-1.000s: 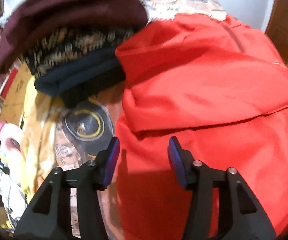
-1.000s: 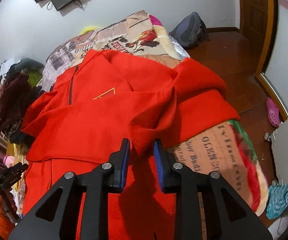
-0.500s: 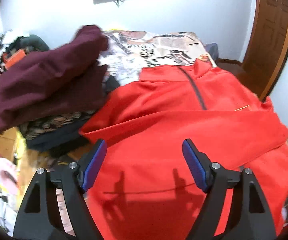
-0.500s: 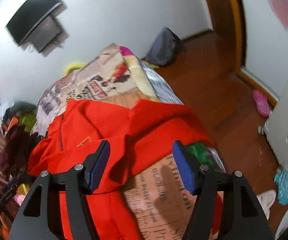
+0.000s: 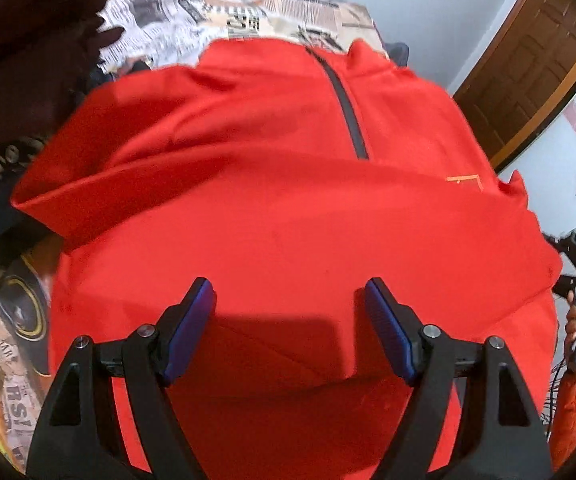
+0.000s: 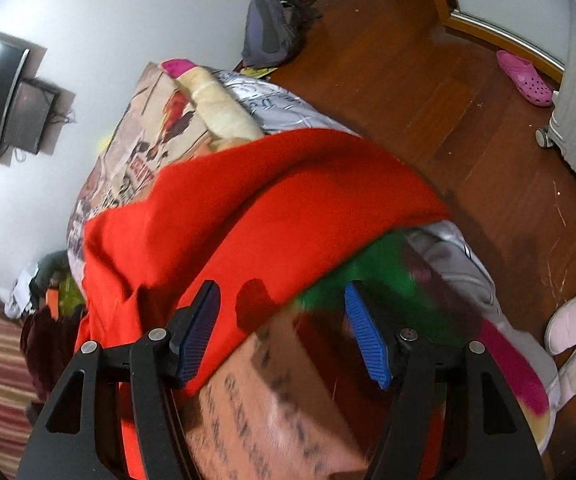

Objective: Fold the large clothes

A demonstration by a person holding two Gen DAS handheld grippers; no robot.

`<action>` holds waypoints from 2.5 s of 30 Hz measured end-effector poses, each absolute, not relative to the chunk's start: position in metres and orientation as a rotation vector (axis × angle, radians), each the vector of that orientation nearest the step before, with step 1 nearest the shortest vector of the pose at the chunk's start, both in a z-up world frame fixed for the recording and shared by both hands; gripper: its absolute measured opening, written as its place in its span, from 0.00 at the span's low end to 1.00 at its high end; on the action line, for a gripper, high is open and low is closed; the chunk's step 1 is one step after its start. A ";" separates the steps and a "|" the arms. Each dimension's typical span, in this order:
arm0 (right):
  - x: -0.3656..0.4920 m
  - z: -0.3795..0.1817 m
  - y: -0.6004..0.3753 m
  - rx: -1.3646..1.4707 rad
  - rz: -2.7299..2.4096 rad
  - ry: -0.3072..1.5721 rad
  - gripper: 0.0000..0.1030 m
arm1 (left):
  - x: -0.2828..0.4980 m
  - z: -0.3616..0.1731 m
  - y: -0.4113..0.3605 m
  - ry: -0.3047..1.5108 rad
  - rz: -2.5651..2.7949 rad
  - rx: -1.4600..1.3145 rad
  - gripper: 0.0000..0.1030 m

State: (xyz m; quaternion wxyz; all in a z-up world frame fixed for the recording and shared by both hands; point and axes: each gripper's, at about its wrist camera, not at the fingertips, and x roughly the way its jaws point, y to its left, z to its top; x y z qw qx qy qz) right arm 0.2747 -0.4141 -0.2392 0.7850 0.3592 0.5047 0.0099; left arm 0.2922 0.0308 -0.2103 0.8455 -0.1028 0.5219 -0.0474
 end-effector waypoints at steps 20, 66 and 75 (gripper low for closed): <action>0.273 -0.182 -0.436 0.644 -0.148 0.830 0.08 | 0.293 -0.227 0.019 1.067 -0.062 -0.188 0.80; 0.203 -0.121 -0.256 0.177 0.320 0.949 0.42 | 0.228 -0.150 0.003 0.925 -0.089 -0.030 0.80; 0.213 -0.137 -0.331 0.452 0.108 0.917 0.46 | 0.235 -0.150 -0.007 0.916 -0.104 -0.030 0.80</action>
